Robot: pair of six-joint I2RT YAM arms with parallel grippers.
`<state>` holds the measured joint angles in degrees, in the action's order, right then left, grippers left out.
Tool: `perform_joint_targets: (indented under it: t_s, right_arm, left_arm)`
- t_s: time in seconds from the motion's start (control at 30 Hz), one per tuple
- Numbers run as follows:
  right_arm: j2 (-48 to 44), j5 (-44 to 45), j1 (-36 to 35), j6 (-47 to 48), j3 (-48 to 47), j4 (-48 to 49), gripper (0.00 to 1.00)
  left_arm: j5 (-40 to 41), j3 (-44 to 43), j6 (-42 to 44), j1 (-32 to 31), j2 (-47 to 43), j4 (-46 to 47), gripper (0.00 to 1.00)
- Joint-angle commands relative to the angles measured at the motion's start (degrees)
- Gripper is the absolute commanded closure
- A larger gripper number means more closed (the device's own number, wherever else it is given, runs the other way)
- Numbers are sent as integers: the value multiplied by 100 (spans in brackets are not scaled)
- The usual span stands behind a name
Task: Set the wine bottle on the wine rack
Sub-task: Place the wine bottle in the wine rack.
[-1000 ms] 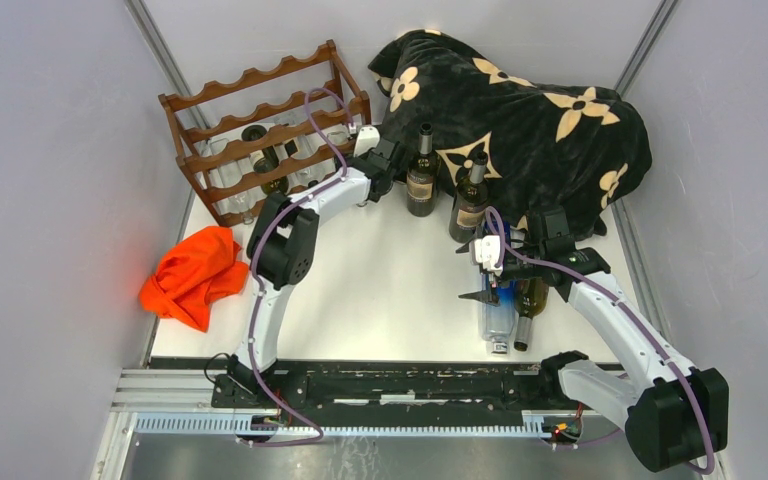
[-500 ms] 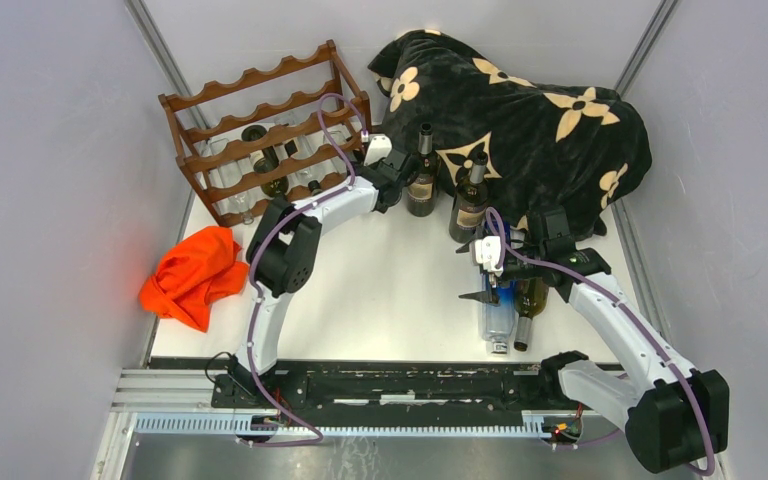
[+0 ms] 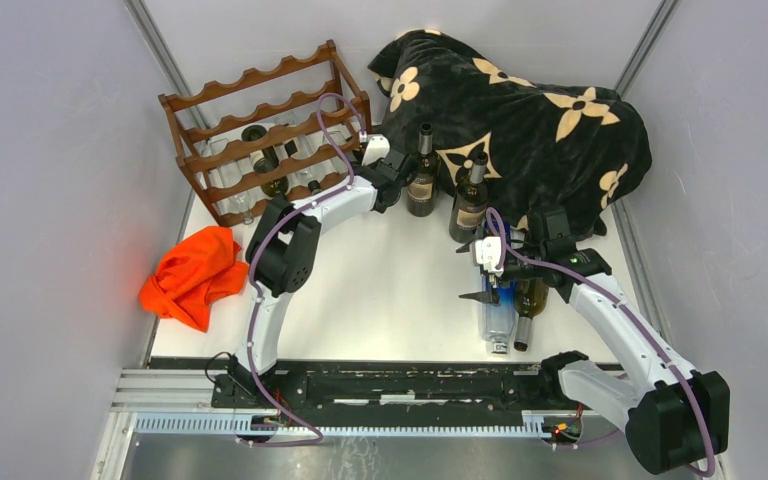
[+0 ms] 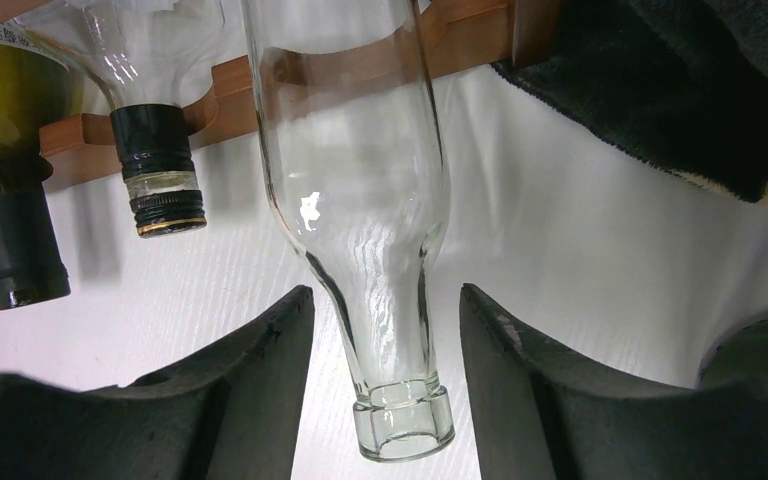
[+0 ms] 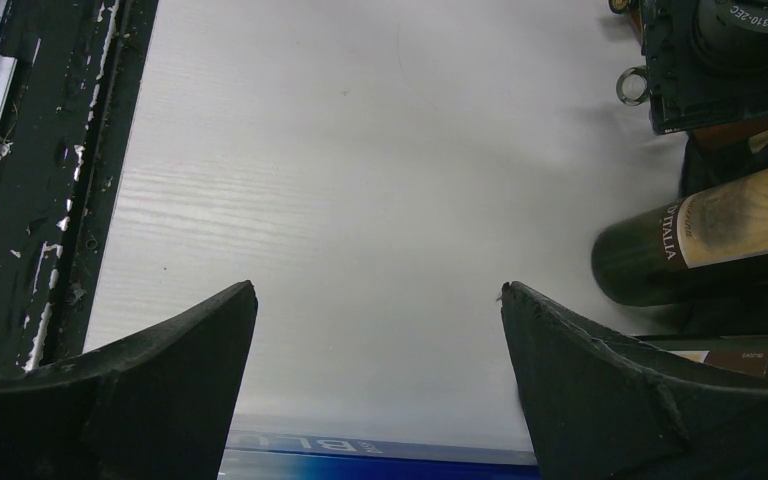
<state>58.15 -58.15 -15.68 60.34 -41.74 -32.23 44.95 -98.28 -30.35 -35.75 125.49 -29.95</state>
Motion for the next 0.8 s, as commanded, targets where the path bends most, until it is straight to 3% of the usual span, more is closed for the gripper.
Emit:
perform_joint_targets:
  t_s: [0.0,0.43,0.77]
  right_arm:
    - [-83,-47,13,78,-38,-12,2]
    - [-94,-1,17,101,-34,-20,2]
    - [-78,14,19,177,-45,-82,2]
  left_arm:
    - [229,-115,-238,6,-116,66,39]
    - [132,-82,-332,13,9,77,35]
    - [-124,-51,-529,122,50,72,39]
